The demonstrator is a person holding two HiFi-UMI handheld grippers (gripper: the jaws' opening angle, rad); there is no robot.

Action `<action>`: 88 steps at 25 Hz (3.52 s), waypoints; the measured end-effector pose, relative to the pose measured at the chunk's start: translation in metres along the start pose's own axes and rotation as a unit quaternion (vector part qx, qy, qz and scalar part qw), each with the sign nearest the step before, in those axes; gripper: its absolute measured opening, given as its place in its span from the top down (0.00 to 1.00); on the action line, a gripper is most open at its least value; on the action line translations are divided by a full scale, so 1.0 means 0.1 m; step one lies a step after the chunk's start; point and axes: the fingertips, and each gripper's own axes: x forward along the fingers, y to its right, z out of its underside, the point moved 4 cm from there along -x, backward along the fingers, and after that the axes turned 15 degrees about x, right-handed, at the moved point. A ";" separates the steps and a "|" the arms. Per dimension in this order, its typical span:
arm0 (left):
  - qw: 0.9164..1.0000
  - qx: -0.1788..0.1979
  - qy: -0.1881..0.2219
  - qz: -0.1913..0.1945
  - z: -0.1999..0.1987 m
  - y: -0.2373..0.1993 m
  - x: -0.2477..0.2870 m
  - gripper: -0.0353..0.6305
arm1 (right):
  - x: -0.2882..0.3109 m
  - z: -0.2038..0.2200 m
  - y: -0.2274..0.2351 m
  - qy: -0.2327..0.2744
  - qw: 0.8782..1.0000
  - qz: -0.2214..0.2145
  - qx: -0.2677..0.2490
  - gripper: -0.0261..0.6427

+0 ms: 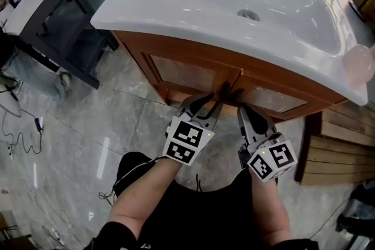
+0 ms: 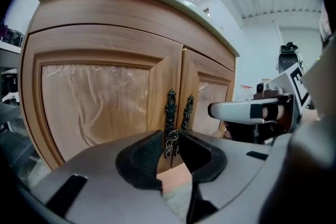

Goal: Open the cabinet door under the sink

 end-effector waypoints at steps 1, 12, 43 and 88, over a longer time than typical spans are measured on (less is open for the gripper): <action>1.000 0.000 0.001 0.001 0.01 0.02 0.02 0.79 | -0.02 0.02 0.02 0.000 1.000 0.001 0.001 0.94; 0.999 -0.008 -0.011 -0.030 -0.04 0.08 0.20 0.79 | -0.24 0.11 0.08 0.004 1.000 0.003 0.016 0.94; 1.000 -0.015 -0.016 0.011 0.06 0.20 -0.02 0.81 | -0.08 0.00 0.00 -0.028 0.997 -0.050 -0.045 0.78; 0.999 -0.021 0.012 0.041 0.34 0.36 -0.87 0.80 | 0.12 0.40 -0.77 -0.171 0.952 -0.224 -0.119 0.81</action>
